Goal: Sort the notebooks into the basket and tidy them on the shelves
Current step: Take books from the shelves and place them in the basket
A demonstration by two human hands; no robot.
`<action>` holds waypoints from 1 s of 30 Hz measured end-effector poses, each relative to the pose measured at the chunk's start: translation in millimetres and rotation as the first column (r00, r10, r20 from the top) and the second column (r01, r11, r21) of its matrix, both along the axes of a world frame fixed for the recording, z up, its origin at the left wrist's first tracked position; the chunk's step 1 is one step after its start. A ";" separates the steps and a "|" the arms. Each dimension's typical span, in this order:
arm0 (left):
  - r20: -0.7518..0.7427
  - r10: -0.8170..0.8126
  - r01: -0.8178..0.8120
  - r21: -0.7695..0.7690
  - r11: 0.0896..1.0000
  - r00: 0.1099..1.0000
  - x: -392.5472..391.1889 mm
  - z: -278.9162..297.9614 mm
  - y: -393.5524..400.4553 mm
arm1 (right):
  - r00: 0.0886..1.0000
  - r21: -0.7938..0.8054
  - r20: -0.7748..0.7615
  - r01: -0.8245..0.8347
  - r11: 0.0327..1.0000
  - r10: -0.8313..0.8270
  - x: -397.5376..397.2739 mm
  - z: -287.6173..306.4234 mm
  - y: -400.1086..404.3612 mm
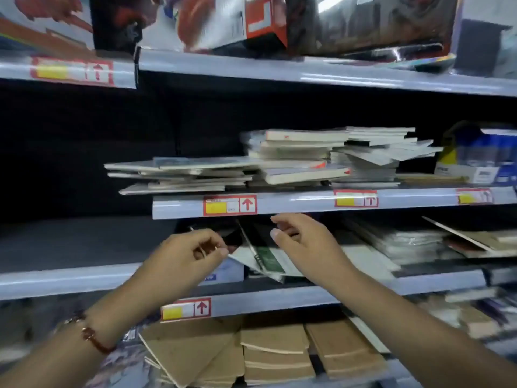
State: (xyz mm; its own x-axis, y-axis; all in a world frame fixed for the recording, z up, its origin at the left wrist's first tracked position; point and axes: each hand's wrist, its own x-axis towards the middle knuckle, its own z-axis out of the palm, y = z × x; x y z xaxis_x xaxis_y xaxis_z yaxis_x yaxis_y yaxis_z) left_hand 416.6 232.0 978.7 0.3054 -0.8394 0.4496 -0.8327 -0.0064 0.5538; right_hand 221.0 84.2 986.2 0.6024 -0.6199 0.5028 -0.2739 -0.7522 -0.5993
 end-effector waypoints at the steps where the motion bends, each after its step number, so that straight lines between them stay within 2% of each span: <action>1: 0.058 -0.022 0.018 0.075 0.997 0.998 -5.5 -16.6 -6.0 | 0.998 -0.028 -0.068 0.016 0.999 -0.018 -9.6 -20.7 -3.5; 4: 0.188 -0.149 0.097 0.259 0.961 0.971 -24.7 -80.8 -29.2 | 0.954 -0.107 -0.278 0.081 0.991 -0.108 -39.2 -92.7 -16.0; 7: 0.205 -0.271 0.157 0.447 0.881 0.940 -50.4 -165.1 -53.5 | 0.838 -0.111 -0.518 0.135 0.985 -0.173 -75.1 -178.3 -28.0; 12: 0.031 -0.392 0.243 0.739 0.628 0.920 -111.0 -308.0 -78.5 | 0.626 0.107 -0.771 0.304 0.946 -0.114 -152.3 -314.7 -31.3; 15: -0.088 -0.325 0.254 0.819 0.514 0.942 -149.0 -387.7 -88.2 | 0.522 0.196 -0.850 0.422 0.885 -0.060 -204.1 -397.2 -36.3; 17: -0.196 -0.231 0.284 0.842 0.459 0.953 -172.4 -446.4 -94.8 | 0.499 0.224 -0.866 0.471 0.853 -0.048 -236.4 -444.5 -37.6; 20: -0.226 -0.156 0.272 0.859 0.434 0.962 -209.8 -531.9 -108.9 | 0.488 0.277 -0.873 0.492 0.826 0.002 -278.7 -516.3 -43.6; 23: -0.243 -0.081 0.255 0.882 0.396 0.967 -251.3 -614.7 -126.3 | 0.579 0.382 -0.814 0.465 0.798 0.053 -305.7 -594.8 -64.1; 24: -0.256 -0.064 0.259 0.875 0.408 0.965 -264.0 -646.2 -132.9 | 0.592 0.409 -0.803 0.465 0.785 0.068 -311.9 -625.4 -73.6; 27: -0.295 0.002 0.261 0.848 0.460 0.955 -295.1 -731.9 -152.9 | 0.489 0.398 -0.861 0.481 0.781 0.138 -321.2 -707.4 -99.8; 30: -0.296 0.036 0.242 0.839 0.487 0.954 -316.4 -804.7 -174.1 | 0.440 0.401 -0.874 0.419 0.815 0.203 -321.9 -782.7 -125.1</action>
